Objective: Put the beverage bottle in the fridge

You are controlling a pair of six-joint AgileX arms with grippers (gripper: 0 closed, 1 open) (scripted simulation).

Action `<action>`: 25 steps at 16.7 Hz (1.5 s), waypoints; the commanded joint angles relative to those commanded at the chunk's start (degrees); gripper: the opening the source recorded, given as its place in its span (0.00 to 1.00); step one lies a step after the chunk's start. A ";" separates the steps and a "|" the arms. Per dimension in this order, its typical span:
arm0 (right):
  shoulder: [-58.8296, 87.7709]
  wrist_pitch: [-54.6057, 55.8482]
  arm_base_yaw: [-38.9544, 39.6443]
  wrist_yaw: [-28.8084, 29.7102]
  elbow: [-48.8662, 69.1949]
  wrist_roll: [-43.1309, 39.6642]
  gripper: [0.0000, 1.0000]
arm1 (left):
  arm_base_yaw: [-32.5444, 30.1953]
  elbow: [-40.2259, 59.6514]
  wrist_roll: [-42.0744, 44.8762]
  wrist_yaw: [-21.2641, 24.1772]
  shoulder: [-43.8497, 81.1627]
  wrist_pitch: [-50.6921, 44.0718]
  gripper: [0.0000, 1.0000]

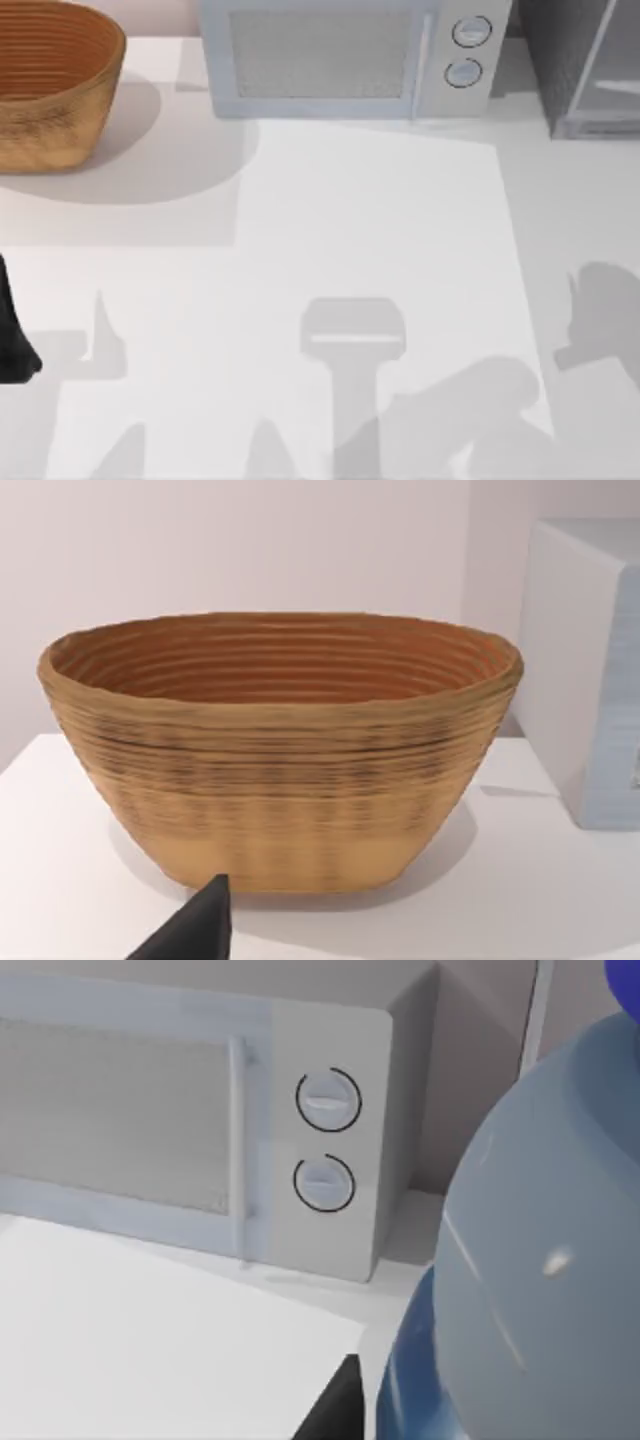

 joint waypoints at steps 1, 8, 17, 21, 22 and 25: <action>-4.99 -3.54 -0.40 2.00 -0.81 0.45 0.01 | 0.00 0.00 0.00 0.00 0.00 0.00 1.00; -28.06 -20.23 -2.28 11.80 -3.94 2.91 0.01 | 0.00 0.00 0.00 0.00 0.00 0.00 1.00; -27.39 -19.73 -2.40 11.88 -2.67 3.24 0.01 | 0.00 0.00 0.00 0.00 0.00 0.00 1.00; -16.55 -11.93 -4.01 9.89 4.15 3.49 0.01 | 0.00 0.00 0.00 0.00 0.00 0.00 1.00; -12.32 -9.26 -4.68 9.30 6.47 3.52 0.01 | 0.00 0.00 0.00 0.00 0.00 0.00 1.00; 3.90 -0.26 -7.13 7.41 14.29 3.56 0.01 | 0.00 0.00 0.00 0.00 0.00 0.00 1.00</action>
